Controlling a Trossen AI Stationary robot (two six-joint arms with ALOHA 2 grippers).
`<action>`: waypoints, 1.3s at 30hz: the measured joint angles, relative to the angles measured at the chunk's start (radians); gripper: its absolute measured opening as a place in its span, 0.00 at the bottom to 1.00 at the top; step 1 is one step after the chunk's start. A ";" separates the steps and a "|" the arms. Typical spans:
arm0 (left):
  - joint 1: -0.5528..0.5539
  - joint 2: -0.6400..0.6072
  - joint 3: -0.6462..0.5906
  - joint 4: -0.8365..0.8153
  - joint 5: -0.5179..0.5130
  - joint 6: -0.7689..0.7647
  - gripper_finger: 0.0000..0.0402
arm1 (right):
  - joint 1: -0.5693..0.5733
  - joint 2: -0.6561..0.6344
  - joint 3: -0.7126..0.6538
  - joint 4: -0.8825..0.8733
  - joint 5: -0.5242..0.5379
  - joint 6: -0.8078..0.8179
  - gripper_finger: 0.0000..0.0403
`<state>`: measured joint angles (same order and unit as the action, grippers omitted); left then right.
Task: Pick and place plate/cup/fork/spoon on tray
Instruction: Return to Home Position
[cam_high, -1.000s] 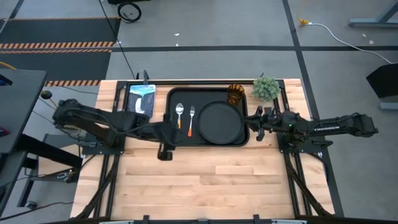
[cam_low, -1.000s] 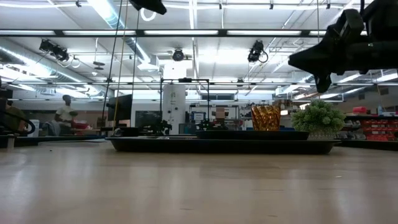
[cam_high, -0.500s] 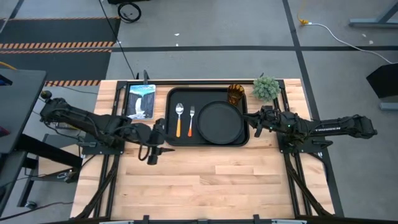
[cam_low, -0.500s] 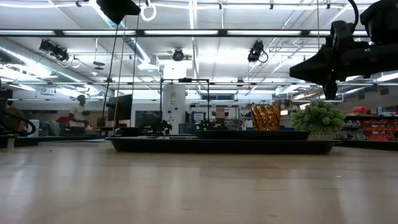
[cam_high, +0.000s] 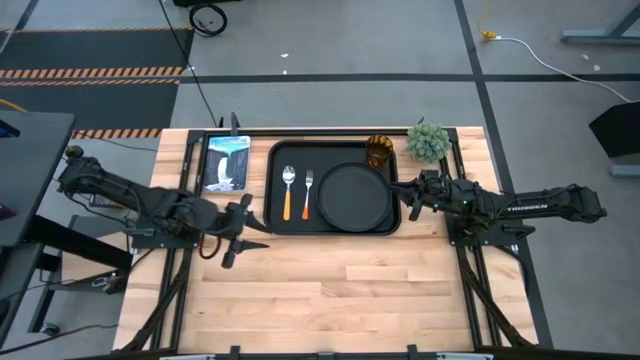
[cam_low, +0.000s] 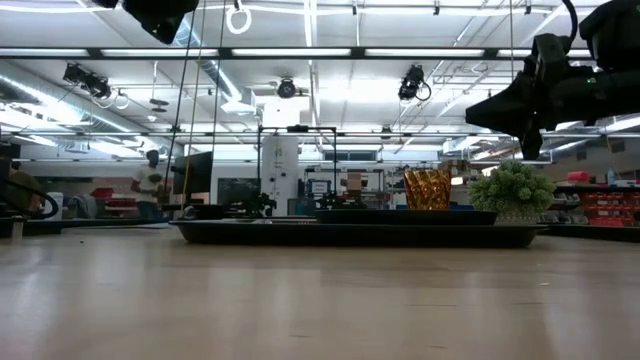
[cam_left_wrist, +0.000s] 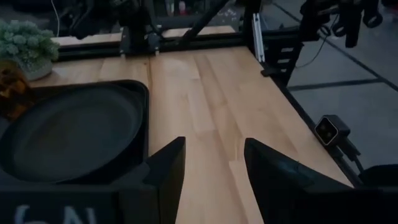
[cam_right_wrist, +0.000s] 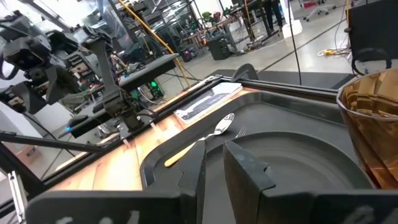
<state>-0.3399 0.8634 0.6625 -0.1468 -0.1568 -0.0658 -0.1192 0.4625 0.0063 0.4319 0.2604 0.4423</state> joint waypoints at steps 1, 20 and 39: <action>-0.002 -0.009 -0.019 0.020 -0.001 0.003 0.43 | 0.000 0.000 0.000 0.000 0.000 0.000 0.16; -0.072 -0.221 -0.243 0.149 0.009 -0.001 0.43 | 0.000 0.000 0.000 0.000 0.000 0.000 0.16; -0.110 -0.288 -0.293 0.225 0.008 0.115 0.43 | 0.000 0.000 0.000 0.000 0.000 0.000 0.16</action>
<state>-0.4500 0.5751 0.3698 0.0784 -0.1484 0.0488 -0.1192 0.4625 0.0063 0.4317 0.2600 0.4423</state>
